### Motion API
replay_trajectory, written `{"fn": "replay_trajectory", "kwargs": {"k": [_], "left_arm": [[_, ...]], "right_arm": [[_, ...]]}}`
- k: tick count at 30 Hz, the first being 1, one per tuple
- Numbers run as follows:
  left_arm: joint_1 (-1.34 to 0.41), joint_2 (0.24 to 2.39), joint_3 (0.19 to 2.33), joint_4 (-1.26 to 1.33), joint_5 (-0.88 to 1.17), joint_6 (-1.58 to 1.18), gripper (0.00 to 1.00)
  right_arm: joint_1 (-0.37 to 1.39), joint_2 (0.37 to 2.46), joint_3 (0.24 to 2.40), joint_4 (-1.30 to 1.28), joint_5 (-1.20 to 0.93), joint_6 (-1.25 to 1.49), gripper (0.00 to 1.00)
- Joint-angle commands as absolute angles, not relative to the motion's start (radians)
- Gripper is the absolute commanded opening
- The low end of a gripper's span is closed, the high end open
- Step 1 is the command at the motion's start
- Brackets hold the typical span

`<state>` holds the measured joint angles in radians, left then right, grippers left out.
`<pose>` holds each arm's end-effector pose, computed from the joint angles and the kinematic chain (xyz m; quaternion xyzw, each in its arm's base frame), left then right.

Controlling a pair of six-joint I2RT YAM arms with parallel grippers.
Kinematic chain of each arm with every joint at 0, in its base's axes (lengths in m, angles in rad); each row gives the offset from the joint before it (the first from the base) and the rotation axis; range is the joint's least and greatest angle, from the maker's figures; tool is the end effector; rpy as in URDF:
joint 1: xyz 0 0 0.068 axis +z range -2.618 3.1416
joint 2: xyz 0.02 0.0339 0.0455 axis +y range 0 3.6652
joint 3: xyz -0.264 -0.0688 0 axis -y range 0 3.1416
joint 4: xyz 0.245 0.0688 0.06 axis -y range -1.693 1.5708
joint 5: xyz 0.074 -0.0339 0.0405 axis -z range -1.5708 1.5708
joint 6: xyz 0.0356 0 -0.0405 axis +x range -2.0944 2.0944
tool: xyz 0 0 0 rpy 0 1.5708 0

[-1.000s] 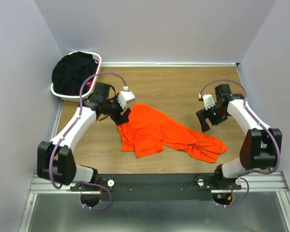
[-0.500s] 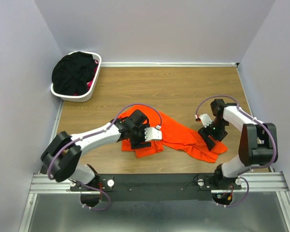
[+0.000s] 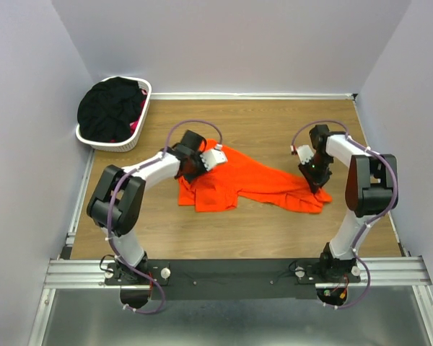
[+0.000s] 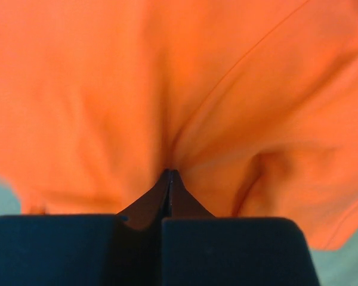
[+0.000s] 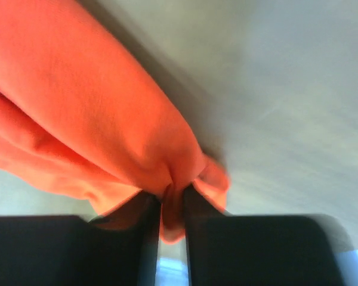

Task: Fold and stack the t-shirts
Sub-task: Flatten the tshirt out

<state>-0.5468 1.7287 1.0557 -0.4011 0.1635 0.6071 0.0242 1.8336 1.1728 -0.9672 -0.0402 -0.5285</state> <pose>0.2895 -0.1830 0.1725 0.5438 0.7988 -0.0717 0.2473 0.3124 0.0090 0.1560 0.2721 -0.9616 -0.0266 0.0227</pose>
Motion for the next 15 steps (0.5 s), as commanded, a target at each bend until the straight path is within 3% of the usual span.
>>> {"fn": "replay_trajectory", "kwargs": {"k": [1,2,4,5,9,12,13,15], "left_arm": [[-0.445,1.747,1.124,-0.452,0.143,0.641,0.01],[-0.436,1.752,1.137,-0.46,0.143,0.655,0.01],[-0.414,1.758,1.164,-0.483,0.15,0.672,0.07],[-0.401,1.759,1.181,-0.492,0.155,0.686,0.18],[-0.382,1.759,1.216,-0.517,0.178,0.681,0.35],[-0.382,1.737,1.229,-0.551,0.219,0.672,0.42],[-0.383,1.732,1.232,-0.56,0.23,0.67,0.43],[-0.382,1.717,1.236,-0.592,0.254,0.672,0.46]], "right_arm": [[0.021,1.897,1.262,-0.845,-0.037,-0.499,0.3],[0.021,1.896,1.29,-0.856,-0.035,-0.509,0.55],[0.015,1.887,1.302,-0.885,-0.038,-0.529,0.82],[0.012,1.872,1.308,-0.891,-0.035,-0.541,1.0],[-0.023,1.832,1.327,-0.937,-0.07,-0.548,0.95],[-0.047,1.809,1.318,-1.006,-0.11,-0.56,0.8],[-0.054,1.799,1.307,-1.015,-0.113,-0.571,0.71],[-0.089,1.766,1.267,-1.023,-0.11,-0.629,0.68]]}}
